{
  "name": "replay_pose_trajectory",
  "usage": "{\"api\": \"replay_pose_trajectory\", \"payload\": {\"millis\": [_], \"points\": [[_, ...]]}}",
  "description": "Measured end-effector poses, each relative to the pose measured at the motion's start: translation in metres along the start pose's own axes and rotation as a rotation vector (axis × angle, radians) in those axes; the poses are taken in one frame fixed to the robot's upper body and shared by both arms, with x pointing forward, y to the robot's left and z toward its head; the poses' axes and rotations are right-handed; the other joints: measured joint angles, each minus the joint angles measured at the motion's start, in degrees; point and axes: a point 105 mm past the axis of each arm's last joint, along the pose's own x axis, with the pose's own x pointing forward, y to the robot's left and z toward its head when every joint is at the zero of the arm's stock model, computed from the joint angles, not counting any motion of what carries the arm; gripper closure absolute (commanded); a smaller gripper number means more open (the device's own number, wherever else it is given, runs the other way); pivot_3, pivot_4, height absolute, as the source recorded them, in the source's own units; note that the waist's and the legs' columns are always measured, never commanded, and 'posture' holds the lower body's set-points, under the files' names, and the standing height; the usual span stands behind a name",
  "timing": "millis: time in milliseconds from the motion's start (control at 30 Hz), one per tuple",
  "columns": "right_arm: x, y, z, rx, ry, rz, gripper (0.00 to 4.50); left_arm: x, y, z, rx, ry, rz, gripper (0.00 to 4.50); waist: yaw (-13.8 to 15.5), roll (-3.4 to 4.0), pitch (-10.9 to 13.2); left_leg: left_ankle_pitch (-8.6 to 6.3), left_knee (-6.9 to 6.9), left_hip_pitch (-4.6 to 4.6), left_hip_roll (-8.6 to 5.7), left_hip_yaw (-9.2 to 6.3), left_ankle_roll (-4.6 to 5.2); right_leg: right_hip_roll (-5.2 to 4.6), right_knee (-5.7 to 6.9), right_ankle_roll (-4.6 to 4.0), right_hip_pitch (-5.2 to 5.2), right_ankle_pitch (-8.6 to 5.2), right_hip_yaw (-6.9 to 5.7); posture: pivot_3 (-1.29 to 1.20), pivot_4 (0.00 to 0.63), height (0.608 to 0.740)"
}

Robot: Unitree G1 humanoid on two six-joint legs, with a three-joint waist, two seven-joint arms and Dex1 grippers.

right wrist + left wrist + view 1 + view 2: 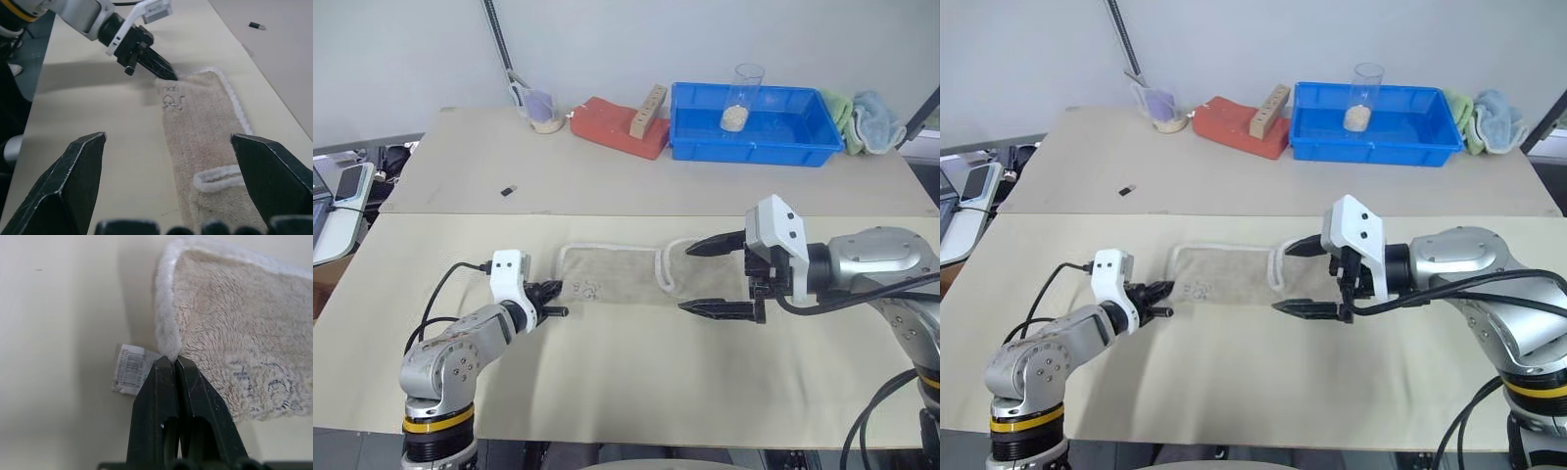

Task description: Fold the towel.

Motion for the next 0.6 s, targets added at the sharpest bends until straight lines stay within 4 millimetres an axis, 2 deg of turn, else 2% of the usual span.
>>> {"api": "replay_pose_trajectory", "payload": {"millis": [67, 133, 233, 300, 467, 600], "points": [[-0.002, 0.0, 0.0, 0.005, 0.012, 0.001, 0.0, 0.0, -0.006, 0.008, 0.044, 0.004, -0.045, 4.45, -0.06, -0.04, 0.03, 0.0, 0.0, -0.04, 0.02, -0.01, 0.0, 0.04, -0.03, 0.0, -0.03, 0.0, -0.02, 0.0, 0.15, 0.74], [-0.007, 0.001, 0.001, 0.008, 0.017, 0.006, 0.0, -0.004, -0.012, 0.024, 0.115, -0.018, -0.087, 4.45, -0.1, -0.04, 0.02, 0.0, -0.01, -0.05, 0.03, -0.02, 0.0, 0.06, -0.04, -0.01, -0.04, 0.0, -0.03, 0.0, 0.15, 0.74], [-0.019, 0.001, 0.001, 0.011, 0.054, -0.004, 0.0, -0.011, -0.044, 0.056, 0.264, -0.065, -0.243, 4.45, -0.01, -0.03, 0.02, 0.02, -0.01, -0.08, 0.01, -0.02, -0.04, 0.04, -0.12, -0.01, -0.01, 0.01, -0.04, 0.0, 0.15, 0.74], [-0.028, 0.003, -0.003, 0.029, 0.086, -0.009, 0.0, -0.013, -0.07, 0.065, 0.331, -0.067, -0.363, 4.45, 0.2, -0.01, 0.01, 0.02, -0.01, -0.12, 0.0, -0.01, -0.04, 0.04, -0.29, 0.02, 0.05, 0.02, -0.04, 0.0, 0.15, 0.74], [-0.045, 0.006, -0.013, 0.079, 0.151, -0.035, 0.0, -0.001, -0.113, 0.057, 0.39, 0.012, -0.58, 4.45, 0.02, -0.04, 0.03, 0.03, -0.01, -0.2, 0.01, 0.02, -0.04, 0.08, -0.31, 0.02, 0.02, 0.03, -0.03, 0.0, 0.15, 0.74], [-0.058, 0.009, -0.018, 0.106, 0.19, -0.071, 0.0, 0.02, -0.143, 0.053, 0.436, 0.027, -0.703, 4.45, 0.03, -0.09, 0.06, 0.04, 0.0, -0.24, 0.01, 0.04, -0.05, 0.1, -0.32, 0.01, 0.04, 0.04, -0.03, 0.0, 0.15, 0.74]]}}
